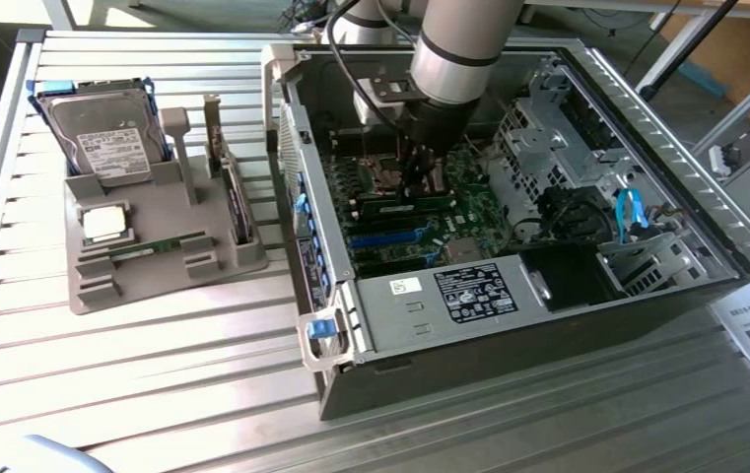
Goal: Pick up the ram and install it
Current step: 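Press down the ram until it locks into place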
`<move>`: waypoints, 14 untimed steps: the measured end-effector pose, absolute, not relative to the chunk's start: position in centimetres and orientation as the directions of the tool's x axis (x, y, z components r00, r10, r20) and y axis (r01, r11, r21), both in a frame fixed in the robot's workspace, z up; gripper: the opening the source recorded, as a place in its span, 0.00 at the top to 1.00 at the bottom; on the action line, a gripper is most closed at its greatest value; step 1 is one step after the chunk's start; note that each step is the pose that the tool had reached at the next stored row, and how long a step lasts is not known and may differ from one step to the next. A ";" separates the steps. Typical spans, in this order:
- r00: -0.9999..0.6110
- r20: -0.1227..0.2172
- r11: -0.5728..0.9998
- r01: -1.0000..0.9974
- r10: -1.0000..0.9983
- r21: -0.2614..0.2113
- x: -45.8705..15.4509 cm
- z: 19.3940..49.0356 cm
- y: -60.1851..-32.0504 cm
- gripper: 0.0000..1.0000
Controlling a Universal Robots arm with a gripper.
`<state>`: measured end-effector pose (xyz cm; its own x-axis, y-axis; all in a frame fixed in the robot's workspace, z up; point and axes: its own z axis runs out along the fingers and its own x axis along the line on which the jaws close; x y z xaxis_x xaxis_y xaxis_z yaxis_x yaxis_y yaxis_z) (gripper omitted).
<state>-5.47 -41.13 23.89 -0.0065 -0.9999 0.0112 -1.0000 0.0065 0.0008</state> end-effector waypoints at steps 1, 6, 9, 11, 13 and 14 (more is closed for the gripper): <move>-0.007 0.011 0.007 -1.000 -1.000 0.001 -5.5 23.9 -41.1 0.90; -0.007 0.011 0.007 -1.000 -1.000 0.001 -5.5 23.8 -41.1 0.90; -0.007 0.011 0.007 -1.000 -1.000 0.001 -5.5 23.8 -41.1 0.90; -0.006 0.011 0.007 -1.000 -1.000 0.001 -5.5 23.7 -41.1 0.90; -0.007 0.011 0.007 -1.000 -1.000 0.001 -5.5 23.7 -41.1 0.90; -0.007 0.011 0.007 -1.000 -1.000 0.001 -5.5 23.7 -41.1 0.90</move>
